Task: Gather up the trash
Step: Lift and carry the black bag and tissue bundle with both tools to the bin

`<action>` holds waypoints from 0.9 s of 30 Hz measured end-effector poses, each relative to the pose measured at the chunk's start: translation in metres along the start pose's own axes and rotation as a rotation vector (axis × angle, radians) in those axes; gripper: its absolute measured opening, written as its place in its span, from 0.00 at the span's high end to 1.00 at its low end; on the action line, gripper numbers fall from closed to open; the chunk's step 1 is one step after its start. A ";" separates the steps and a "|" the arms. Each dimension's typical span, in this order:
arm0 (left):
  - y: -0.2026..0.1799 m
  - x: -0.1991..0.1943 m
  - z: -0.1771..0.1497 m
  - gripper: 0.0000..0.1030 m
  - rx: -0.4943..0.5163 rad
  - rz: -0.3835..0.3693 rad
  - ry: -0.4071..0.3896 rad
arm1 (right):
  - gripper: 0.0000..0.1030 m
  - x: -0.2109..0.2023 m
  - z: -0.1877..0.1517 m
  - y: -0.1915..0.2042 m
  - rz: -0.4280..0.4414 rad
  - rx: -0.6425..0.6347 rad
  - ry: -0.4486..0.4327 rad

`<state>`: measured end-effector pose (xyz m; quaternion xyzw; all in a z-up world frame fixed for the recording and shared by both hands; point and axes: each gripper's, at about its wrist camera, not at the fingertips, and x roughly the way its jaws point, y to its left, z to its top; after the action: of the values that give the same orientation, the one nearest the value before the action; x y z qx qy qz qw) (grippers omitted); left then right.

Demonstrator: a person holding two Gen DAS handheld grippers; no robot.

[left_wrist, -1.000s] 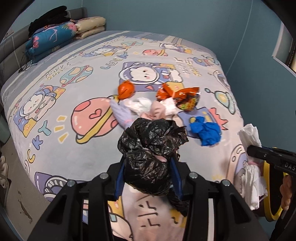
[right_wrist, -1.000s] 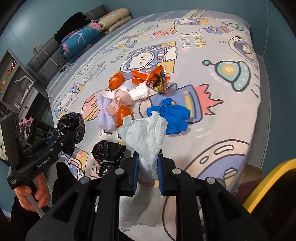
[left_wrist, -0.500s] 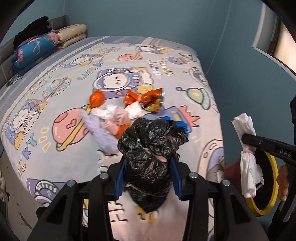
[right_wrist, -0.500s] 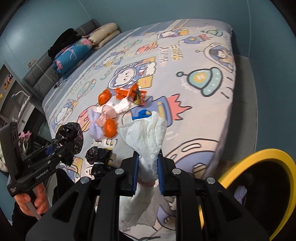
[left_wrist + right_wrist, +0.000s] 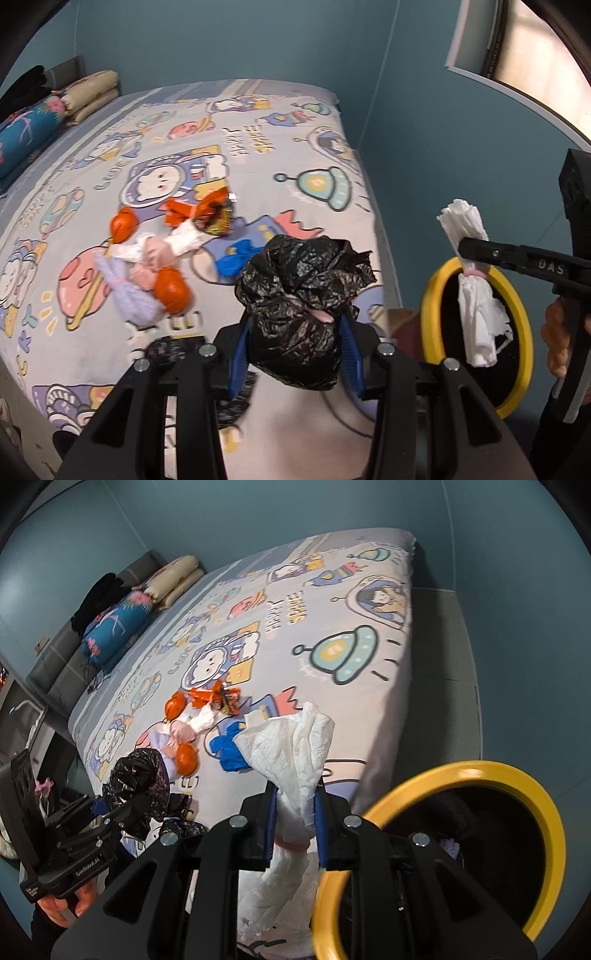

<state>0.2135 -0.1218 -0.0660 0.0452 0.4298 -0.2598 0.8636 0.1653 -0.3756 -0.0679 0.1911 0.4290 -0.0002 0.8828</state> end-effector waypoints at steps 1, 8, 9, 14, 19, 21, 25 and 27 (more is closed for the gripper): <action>-0.005 0.000 0.000 0.61 0.005 -0.013 0.000 | 0.84 -0.002 -0.001 -0.003 -0.004 0.008 -0.003; -0.042 0.005 0.003 0.61 0.067 -0.073 0.011 | 0.84 -0.022 -0.006 -0.034 -0.039 0.071 -0.033; -0.048 0.006 0.003 0.61 0.078 -0.081 0.013 | 0.84 -0.026 -0.007 -0.039 -0.045 0.081 -0.042; -0.071 0.011 -0.002 0.61 0.115 -0.123 0.032 | 0.84 -0.037 -0.011 -0.061 -0.082 0.126 -0.064; -0.088 0.016 -0.005 0.61 0.140 -0.150 0.047 | 0.84 -0.042 -0.015 -0.080 -0.104 0.161 -0.078; -0.094 0.017 -0.006 0.61 0.148 -0.161 0.055 | 0.84 -0.041 -0.016 -0.084 -0.108 0.167 -0.077; -0.108 0.020 -0.009 0.61 0.172 -0.177 0.069 | 0.84 -0.041 -0.022 -0.094 -0.124 0.178 -0.081; -0.115 0.023 -0.011 0.61 0.185 -0.181 0.080 | 0.83 -0.040 -0.024 -0.099 -0.139 0.184 -0.086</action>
<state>0.1610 -0.2273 -0.0733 0.0961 0.4403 -0.3732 0.8110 0.1052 -0.4653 -0.0841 0.2410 0.4014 -0.1090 0.8769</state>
